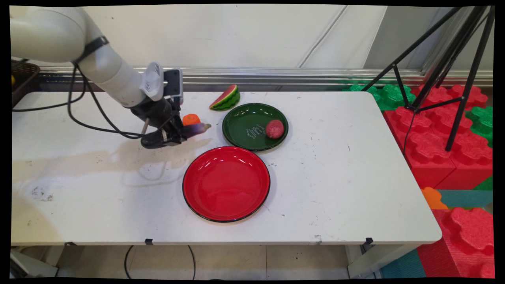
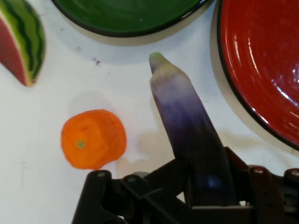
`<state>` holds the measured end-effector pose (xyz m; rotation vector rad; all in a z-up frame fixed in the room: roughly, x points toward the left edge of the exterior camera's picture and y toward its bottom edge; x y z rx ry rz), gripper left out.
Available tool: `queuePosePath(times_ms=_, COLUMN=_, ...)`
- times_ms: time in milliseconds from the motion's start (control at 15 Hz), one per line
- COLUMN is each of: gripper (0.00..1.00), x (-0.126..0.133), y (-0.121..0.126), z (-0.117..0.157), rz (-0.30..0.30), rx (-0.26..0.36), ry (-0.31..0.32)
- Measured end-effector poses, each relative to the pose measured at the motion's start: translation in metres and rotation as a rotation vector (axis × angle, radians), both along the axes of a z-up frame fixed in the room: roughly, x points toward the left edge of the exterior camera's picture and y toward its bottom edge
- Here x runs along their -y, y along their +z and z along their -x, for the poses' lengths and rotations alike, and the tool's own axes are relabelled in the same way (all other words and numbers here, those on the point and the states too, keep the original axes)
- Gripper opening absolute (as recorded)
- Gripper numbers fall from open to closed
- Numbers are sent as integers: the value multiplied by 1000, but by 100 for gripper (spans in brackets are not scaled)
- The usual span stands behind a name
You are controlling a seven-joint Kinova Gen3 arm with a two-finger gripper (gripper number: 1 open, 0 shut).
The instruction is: Place the picked object on the table
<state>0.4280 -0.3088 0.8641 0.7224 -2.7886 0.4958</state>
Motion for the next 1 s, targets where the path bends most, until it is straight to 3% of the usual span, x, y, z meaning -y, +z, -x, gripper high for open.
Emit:
queuePosePath(times_ms=600, gripper=0, x=22, y=-39, z=-9, rz=-61, rx=-9, ry=-46)
queuePosePath(times_ms=667, gripper=100, x=24, y=-41, z=-10, rz=-65, rx=-10, ry=-49)
queuePosePath(times_ms=1000, gripper=100, x=27, y=-46, z=-14, rz=-68, rx=-9, ry=-62)
